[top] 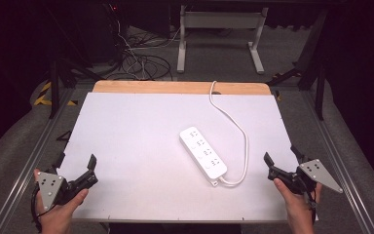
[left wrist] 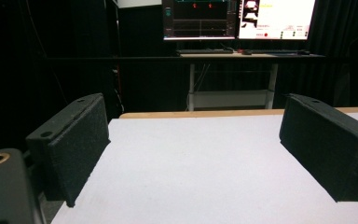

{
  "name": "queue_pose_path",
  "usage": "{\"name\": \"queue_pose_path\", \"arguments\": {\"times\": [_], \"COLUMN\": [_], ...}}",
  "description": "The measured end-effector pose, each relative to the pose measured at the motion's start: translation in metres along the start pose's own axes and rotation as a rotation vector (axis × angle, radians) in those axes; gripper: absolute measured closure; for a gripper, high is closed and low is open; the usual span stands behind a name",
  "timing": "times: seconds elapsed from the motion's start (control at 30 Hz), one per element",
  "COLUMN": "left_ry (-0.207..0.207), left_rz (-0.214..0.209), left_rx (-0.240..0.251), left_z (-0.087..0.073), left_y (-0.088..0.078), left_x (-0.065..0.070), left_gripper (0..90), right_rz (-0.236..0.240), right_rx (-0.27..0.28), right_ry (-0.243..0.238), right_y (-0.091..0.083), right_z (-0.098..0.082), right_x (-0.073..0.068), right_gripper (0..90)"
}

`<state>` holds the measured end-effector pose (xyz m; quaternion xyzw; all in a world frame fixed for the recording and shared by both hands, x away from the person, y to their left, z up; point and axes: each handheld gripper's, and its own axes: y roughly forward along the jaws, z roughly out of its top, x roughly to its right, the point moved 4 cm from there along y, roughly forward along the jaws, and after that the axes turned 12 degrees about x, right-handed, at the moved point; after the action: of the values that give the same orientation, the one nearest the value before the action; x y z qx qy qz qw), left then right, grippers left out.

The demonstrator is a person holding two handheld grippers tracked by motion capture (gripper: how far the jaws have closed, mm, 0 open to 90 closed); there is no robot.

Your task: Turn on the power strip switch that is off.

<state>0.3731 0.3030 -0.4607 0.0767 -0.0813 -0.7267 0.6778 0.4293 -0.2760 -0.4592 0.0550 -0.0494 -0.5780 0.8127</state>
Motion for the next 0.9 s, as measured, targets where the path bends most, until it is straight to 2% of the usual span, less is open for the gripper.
{"name": "queue_pose_path", "arguments": {"times": [0.67,0.9], "left_ry": [-0.001,0.0], "left_rz": [-0.014,-0.016], "left_rx": [-0.001,0.0], "left_z": [-0.0002,-0.0001], "left_y": [0.0018,0.0018], "left_x": [0.0022,0.0022], "left_gripper": [9.2,10.1], "right_rz": [0.0,-0.017], "right_rx": [-0.003,0.023], "right_ry": [-0.006,-0.002], "right_y": [-0.0024,-0.0061], "right_z": [0.0002,0.0053], "right_x": [0.0015,0.0058], "right_gripper": [8.2,9.7]}}
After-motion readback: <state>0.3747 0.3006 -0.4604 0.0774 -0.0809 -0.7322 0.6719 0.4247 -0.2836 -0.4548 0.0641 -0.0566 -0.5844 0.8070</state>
